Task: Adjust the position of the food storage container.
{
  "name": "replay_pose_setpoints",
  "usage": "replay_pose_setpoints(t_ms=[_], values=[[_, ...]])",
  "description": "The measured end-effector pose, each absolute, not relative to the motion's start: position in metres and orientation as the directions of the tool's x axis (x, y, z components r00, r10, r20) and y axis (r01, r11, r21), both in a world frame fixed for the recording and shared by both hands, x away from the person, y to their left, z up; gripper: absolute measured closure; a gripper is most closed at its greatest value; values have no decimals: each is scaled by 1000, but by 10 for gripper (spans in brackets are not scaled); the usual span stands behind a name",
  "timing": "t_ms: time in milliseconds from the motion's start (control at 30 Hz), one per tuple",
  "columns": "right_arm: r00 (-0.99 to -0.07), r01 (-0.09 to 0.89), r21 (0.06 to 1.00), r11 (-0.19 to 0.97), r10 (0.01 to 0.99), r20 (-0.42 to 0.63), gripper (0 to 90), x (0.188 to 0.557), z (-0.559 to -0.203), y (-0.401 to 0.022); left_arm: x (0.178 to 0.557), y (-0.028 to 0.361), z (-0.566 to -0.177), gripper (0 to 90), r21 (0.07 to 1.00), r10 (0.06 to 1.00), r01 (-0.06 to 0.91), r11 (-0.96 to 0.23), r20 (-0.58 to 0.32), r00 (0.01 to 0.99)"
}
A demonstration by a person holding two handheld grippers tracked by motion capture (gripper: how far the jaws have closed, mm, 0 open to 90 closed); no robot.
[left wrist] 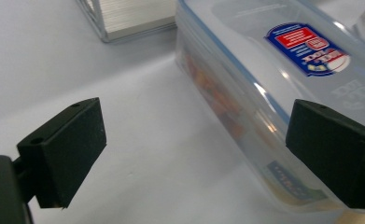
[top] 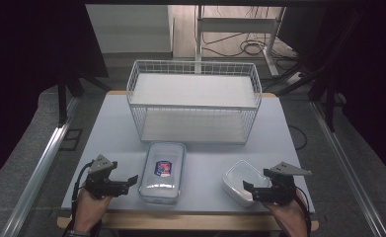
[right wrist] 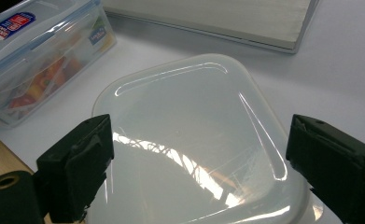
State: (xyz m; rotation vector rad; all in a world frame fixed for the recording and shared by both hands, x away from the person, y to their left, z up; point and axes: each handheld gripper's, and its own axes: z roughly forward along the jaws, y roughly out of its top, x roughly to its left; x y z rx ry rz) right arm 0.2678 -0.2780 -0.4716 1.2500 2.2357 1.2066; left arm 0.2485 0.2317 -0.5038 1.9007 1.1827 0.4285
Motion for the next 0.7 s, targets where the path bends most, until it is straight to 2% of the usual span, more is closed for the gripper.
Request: replay_pose_setpoints(t_ms=[133,200,267,400,467,500,533,567,700], values=[[-573,547,793,268,811,121,117,267,-470,-277,248,232,-504,41,799,860,564,-208,-126,495],[-575,545,791,278,811,111,183,266,-469,-275,248,231,-505,38,799,864,564,-211,-117,489],[-576,545,791,279,810,111,207,266,-468,-274,248,232,-505,38,801,867,560,-212,-110,487],[-617,515,807,289,779,115,337,261,-461,-265,248,232,-506,40,803,868,559,-209,-112,484],[-664,489,811,320,739,109,450,256,-457,-254,248,232,-506,40,801,870,559,-215,-103,482],[-664,489,811,320,739,109,450,256,-457,-254,248,232,-506,40,800,872,559,-218,-99,480],[-691,477,811,339,715,107,516,253,-456,-248,248,232,-506,41,800,873,559,-218,-97,479],[-691,477,811,339,715,107,516,253,-456,-248,248,232,-506,41,800,873,558,-221,-93,478],[-737,451,806,383,670,94,636,249,-457,-238,248,231,-505,44,801,877,555,-222,-84,473]])
